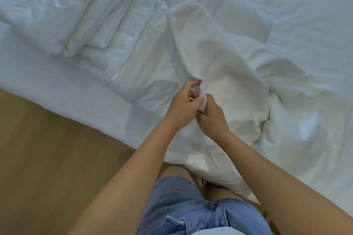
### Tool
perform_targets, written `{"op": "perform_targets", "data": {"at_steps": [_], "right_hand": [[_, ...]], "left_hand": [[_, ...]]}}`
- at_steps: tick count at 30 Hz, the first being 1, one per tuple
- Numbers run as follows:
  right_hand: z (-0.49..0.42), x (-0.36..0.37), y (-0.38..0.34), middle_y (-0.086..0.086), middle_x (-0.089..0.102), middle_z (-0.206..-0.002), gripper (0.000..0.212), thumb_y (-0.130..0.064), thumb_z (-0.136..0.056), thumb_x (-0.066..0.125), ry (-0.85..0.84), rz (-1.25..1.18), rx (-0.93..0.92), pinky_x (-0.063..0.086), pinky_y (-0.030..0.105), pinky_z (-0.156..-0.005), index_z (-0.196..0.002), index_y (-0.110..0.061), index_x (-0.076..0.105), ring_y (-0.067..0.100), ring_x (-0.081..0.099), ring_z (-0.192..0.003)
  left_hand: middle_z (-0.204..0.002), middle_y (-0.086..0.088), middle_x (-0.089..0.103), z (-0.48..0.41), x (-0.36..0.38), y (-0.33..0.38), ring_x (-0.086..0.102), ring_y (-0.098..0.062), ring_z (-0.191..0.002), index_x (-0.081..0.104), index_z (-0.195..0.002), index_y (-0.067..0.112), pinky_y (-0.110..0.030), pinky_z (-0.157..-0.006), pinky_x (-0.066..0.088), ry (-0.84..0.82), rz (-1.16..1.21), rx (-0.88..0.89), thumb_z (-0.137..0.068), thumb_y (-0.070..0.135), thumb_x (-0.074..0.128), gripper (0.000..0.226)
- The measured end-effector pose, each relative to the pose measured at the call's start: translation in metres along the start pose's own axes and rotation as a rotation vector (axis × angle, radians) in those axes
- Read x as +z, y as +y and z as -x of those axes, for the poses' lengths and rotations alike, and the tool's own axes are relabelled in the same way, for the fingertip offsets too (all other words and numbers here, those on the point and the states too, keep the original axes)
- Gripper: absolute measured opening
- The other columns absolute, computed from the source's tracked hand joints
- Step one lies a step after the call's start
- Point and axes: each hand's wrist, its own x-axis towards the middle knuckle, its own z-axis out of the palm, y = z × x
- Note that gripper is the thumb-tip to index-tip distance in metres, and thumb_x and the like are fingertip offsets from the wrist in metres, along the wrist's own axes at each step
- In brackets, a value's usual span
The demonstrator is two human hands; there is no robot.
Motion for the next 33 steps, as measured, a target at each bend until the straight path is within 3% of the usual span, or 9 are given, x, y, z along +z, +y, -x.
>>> {"op": "perform_targets", "data": {"at_steps": [2,5,10,16,20,22,26,29,33], "right_hand": [[-0.001,-0.012,0.006,-0.008,0.057,-0.077,0.016,-0.005,-0.087,0.044,0.119,-0.024,0.096,0.038,0.012,-0.053,-0.085,-0.019,0.051,0.014,0.054,-0.072],[-0.003,-0.029,0.006,-0.001,0.058,-0.075,0.027,-0.003,-0.085,0.039,0.211,-0.278,0.294,0.044,0.022,-0.054,-0.076,-0.022,0.055,0.015,0.054,-0.068],[-0.003,-0.054,0.009,0.002,0.053,-0.070,0.026,0.003,-0.078,0.035,0.302,-0.458,0.427,0.040,0.020,-0.051,-0.072,-0.014,0.054,0.018,0.048,-0.066],[-0.006,-0.066,0.004,0.004,0.056,-0.079,0.015,-0.007,-0.078,0.043,0.215,-0.472,0.450,0.041,0.029,-0.060,-0.084,-0.015,0.054,0.021,0.053,-0.070],[-0.014,-0.061,0.004,0.004,0.060,-0.092,0.023,-0.014,-0.087,0.040,0.177,-0.418,0.468,0.041,0.029,-0.061,-0.104,-0.016,0.055,0.019,0.056,-0.080],[-0.019,-0.061,0.007,0.003,0.058,-0.093,0.027,-0.016,-0.090,0.037,0.189,-0.371,0.465,0.040,0.027,-0.061,-0.111,-0.012,0.054,0.016,0.054,-0.080],[-0.020,-0.060,0.010,0.007,0.056,-0.110,0.032,-0.014,-0.094,0.033,0.238,-0.252,0.445,0.046,0.033,-0.083,-0.122,-0.010,0.047,0.023,0.055,-0.098],[-0.016,-0.061,0.005,0.011,0.056,-0.108,0.016,-0.016,-0.095,0.037,0.268,-0.187,0.361,0.049,0.039,-0.082,-0.106,-0.011,0.047,0.027,0.056,-0.094],[-0.008,-0.078,-0.019,0.012,0.059,-0.100,0.016,-0.015,-0.094,0.040,0.249,-0.130,0.217,0.050,0.043,-0.080,-0.106,-0.008,0.048,0.023,0.055,-0.084]], "left_hand": [[-0.097,-0.005,0.065,0.000,-0.002,0.003,0.062,-0.013,-0.092,0.055,-0.122,0.020,-0.013,-0.077,0.048,0.026,0.077,-0.026,-0.092,0.009,0.054,0.032],[-0.106,0.006,0.057,-0.001,-0.002,-0.008,0.056,-0.014,-0.106,0.052,-0.127,0.020,-0.015,-0.079,0.042,0.111,0.007,-0.111,-0.092,0.016,0.055,0.035],[-0.145,-0.003,0.034,-0.010,0.009,-0.040,0.037,-0.020,-0.132,0.029,-0.146,0.019,-0.032,-0.103,0.036,0.131,-0.235,-0.246,-0.086,0.036,0.065,0.072],[-0.156,-0.005,0.021,-0.035,0.016,-0.040,0.021,-0.023,-0.143,0.012,-0.151,0.012,-0.042,-0.115,0.024,0.182,-0.279,-0.331,-0.073,0.054,0.073,0.108],[-0.126,-0.004,0.059,-0.040,0.038,-0.031,0.056,-0.023,-0.115,0.048,-0.131,0.013,-0.037,-0.091,0.048,0.157,-0.209,-0.203,-0.070,0.051,0.073,0.076],[-0.105,-0.008,0.068,-0.036,0.053,-0.026,0.064,-0.025,-0.098,0.059,-0.111,0.008,-0.031,-0.074,0.049,0.133,-0.079,-0.187,-0.071,0.041,0.067,0.053],[-0.102,-0.008,0.064,-0.025,0.066,-0.015,0.061,-0.029,-0.102,0.057,-0.094,0.012,-0.037,-0.085,0.049,0.128,0.204,-0.373,-0.089,0.018,0.056,0.008],[-0.094,-0.009,0.064,-0.009,0.062,0.002,0.061,-0.027,-0.091,0.060,-0.094,0.010,-0.037,-0.080,0.051,0.159,0.283,-0.353,-0.087,0.006,0.049,0.014],[-0.055,0.001,0.044,0.027,0.039,0.045,0.039,-0.010,-0.048,0.052,-0.068,0.010,-0.021,-0.045,0.033,0.243,0.221,-0.133,-0.083,0.005,0.054,0.016]]}}
